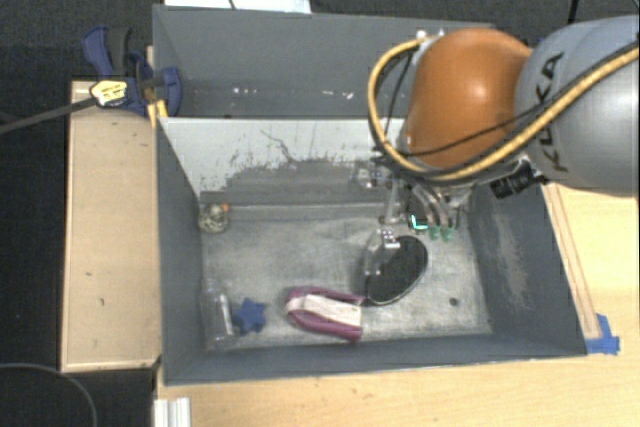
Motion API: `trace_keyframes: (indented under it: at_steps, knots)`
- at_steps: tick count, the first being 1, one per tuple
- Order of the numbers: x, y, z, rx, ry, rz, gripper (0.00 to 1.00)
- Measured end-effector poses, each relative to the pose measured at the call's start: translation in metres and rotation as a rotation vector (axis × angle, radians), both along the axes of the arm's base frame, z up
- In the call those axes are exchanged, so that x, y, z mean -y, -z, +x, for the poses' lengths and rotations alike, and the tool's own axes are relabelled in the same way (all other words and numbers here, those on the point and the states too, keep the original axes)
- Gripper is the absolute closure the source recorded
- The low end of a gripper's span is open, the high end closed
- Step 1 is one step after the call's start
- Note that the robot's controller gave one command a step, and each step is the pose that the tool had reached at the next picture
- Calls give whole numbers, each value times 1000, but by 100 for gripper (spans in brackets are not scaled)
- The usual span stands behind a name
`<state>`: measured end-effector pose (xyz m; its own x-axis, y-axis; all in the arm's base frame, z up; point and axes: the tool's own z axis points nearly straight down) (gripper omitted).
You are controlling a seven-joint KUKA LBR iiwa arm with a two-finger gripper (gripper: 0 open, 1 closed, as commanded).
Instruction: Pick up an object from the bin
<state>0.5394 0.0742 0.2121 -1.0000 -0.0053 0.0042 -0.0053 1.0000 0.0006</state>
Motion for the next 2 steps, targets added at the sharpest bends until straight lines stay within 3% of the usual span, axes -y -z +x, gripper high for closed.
trace_keyframes:
  at_steps: [1,2]
  knots:
    - [0,-4,2,7,4,1,100]
    - [0,-4,2,7,6,1,0]
